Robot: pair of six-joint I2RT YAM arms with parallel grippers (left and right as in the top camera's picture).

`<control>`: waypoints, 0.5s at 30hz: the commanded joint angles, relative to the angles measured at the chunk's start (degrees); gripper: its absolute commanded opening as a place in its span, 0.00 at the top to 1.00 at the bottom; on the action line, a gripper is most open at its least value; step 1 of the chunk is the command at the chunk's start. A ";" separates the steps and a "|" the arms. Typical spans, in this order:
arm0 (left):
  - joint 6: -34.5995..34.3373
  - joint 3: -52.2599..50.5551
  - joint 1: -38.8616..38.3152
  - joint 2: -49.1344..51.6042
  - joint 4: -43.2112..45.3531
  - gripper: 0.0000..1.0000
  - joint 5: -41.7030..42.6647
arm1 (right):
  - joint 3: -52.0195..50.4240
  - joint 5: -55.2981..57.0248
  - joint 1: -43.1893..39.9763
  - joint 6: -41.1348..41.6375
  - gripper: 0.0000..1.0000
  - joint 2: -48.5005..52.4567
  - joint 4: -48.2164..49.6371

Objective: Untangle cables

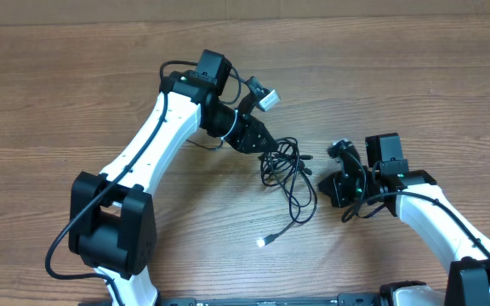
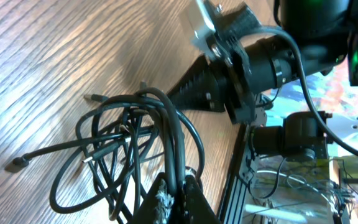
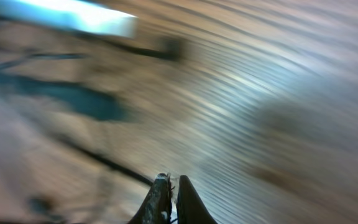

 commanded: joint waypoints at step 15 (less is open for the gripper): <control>-0.55 1.75 3.45 -2.10 -2.21 0.96 3.98 | -0.55 -8.02 -0.74 -0.33 0.60 0.07 0.98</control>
